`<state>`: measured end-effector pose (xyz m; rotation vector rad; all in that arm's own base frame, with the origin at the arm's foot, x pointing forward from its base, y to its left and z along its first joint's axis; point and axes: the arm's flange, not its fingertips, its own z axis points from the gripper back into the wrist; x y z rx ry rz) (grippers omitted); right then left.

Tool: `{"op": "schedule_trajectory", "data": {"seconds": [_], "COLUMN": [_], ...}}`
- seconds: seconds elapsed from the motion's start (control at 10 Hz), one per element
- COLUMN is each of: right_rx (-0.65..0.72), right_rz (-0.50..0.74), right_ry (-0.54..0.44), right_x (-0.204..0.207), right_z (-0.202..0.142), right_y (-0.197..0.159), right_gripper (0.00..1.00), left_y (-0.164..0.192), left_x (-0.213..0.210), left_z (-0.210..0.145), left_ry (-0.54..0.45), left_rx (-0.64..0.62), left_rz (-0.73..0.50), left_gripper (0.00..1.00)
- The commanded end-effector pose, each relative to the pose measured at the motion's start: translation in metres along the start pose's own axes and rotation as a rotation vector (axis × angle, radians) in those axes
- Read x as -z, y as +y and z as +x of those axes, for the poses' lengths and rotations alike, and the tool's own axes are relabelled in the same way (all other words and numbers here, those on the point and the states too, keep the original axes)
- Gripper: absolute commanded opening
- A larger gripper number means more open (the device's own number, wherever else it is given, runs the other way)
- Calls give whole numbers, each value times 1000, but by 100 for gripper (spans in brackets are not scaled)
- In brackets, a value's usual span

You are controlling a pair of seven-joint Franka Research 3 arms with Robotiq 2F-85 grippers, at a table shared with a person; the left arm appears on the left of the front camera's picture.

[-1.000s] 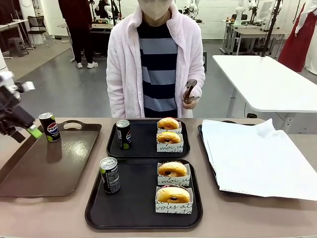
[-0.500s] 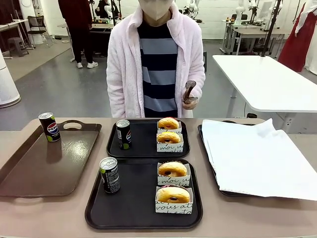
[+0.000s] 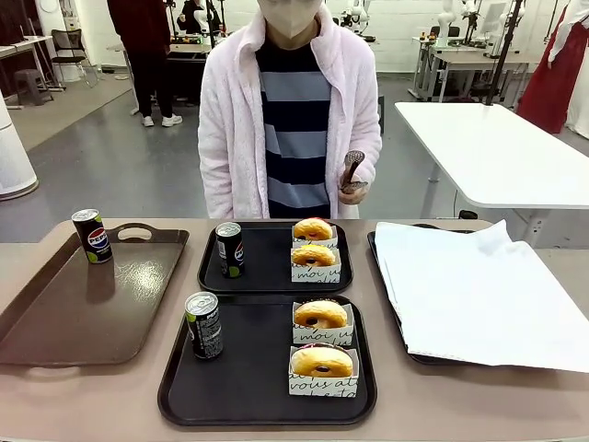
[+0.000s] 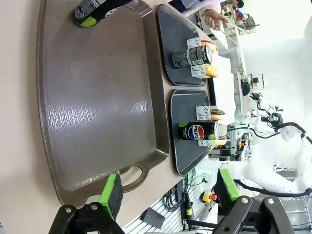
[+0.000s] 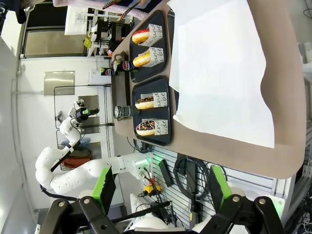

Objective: Set up donuts and drinks on trays.
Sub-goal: Pick up one Pepsi coke from the Handle tray and place it on the Flat Tray without a Pepsi coke.

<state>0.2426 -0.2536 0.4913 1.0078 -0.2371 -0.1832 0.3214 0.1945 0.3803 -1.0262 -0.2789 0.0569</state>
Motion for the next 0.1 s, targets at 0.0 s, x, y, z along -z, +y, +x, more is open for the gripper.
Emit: {"op": "schedule_trajectory", "data": {"seconds": [0.0], "right_rx": [-15], "right_rz": [25], "right_ry": [-9], "right_x": [-1], "right_z": [1], "right_y": [1], "right_gripper": [100], "left_y": [2], "left_x": [-1], "left_z": [-4], "left_ry": [-6], "left_rx": [1], "left_rz": [1], "left_gripper": [100]}}
